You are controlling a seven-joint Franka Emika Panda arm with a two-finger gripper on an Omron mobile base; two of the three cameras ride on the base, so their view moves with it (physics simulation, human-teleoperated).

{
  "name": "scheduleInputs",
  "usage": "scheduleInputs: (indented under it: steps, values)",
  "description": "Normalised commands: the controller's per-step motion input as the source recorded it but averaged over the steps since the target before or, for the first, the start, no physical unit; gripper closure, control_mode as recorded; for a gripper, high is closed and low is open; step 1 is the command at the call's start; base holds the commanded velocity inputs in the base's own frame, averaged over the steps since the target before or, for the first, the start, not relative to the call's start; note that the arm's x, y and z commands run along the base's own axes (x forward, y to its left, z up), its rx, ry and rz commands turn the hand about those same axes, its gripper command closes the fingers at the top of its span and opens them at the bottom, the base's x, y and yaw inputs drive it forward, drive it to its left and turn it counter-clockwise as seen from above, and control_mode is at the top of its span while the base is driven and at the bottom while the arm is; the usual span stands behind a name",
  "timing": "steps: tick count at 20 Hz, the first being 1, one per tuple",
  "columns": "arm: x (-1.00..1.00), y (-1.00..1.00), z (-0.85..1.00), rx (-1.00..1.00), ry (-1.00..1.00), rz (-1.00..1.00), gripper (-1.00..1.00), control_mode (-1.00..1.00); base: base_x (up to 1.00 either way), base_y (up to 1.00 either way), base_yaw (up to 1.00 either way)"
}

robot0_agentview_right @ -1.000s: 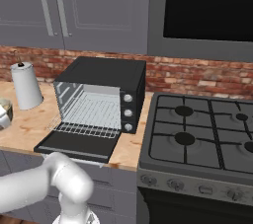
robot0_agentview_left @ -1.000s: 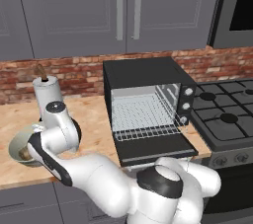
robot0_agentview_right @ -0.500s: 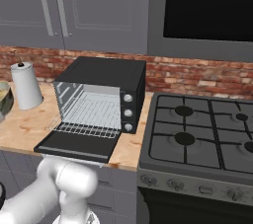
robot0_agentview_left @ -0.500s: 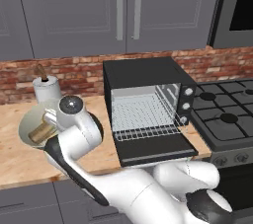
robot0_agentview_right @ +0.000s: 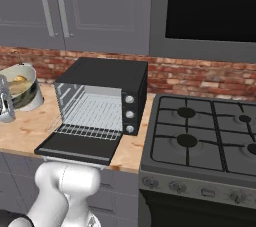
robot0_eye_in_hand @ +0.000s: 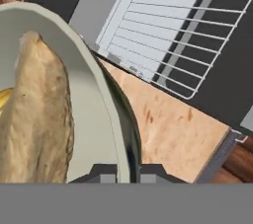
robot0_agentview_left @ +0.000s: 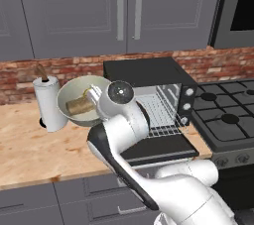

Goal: Pick up the heated bread from the toaster oven and place it in the bowl. Then move the bread bowl to the dining counter.

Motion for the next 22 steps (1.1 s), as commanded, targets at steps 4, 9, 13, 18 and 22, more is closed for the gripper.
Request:
scheduleInputs:
  steps: [4, 9, 13, 18, 22]
  values:
    - [-0.35, -1.0, 0.57, 0.24, 0.0, -0.26, 1.0, -1.0, 0.0, 0.0, 0.0]
    - [-0.62, -1.0, 0.28, 0.22, -0.02, -0.07, 1.0, -1.0, 0.0, 0.0, 0.0]
    - [-0.34, -0.96, 0.05, 0.18, 0.0, -0.02, 1.0, -1.0, 0.0, 0.0, 0.0]
    - [0.0, -0.27, 0.0, 0.01, 0.0, 0.02, 1.0, -1.0, 0.0, 0.0, 0.0]
    - [0.0, 0.0, 0.0, 0.0, 0.0, 0.0, 1.0, 1.0, -0.8, -0.32, 0.24]
